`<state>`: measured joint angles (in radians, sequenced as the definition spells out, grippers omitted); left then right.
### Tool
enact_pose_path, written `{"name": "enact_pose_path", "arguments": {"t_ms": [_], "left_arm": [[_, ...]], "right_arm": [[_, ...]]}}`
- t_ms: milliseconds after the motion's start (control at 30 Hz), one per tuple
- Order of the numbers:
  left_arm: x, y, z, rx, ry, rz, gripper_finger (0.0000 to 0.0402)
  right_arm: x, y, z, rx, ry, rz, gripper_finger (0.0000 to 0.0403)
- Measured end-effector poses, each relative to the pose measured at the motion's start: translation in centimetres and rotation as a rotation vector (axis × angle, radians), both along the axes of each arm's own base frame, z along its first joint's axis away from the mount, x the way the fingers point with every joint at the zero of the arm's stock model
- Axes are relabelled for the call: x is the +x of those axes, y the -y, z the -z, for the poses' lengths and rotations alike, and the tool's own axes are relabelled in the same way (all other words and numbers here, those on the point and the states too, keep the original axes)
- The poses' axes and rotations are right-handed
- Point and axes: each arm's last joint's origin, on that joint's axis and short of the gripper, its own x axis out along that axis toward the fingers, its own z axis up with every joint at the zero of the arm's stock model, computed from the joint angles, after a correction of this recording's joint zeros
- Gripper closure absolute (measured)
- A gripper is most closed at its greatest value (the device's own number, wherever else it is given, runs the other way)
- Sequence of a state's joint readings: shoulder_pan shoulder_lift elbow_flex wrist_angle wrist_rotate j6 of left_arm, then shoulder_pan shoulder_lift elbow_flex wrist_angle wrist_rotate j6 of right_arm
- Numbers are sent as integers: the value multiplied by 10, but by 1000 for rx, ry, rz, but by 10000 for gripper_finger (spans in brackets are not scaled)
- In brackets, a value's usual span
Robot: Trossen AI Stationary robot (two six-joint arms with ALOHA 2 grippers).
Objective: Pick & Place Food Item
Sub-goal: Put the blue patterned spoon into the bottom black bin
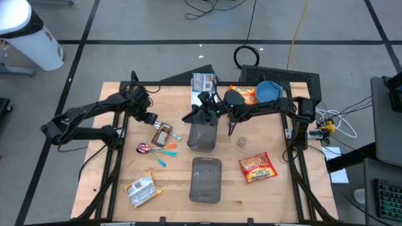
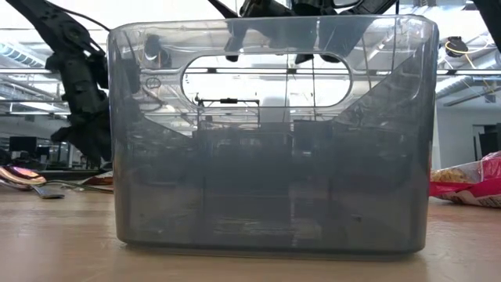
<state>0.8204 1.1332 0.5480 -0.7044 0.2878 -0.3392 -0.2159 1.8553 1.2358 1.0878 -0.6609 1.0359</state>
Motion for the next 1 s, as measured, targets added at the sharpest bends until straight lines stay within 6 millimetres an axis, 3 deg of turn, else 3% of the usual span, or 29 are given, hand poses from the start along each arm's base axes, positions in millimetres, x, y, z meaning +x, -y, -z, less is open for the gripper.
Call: {"name": "enact_pose_path", "arguments": {"t_ms": [1000], "left_arm": [[17,-15,33,-98,-1,93,257]], "right_arm": [[-2,10,0,-24,6,11,291]]}}
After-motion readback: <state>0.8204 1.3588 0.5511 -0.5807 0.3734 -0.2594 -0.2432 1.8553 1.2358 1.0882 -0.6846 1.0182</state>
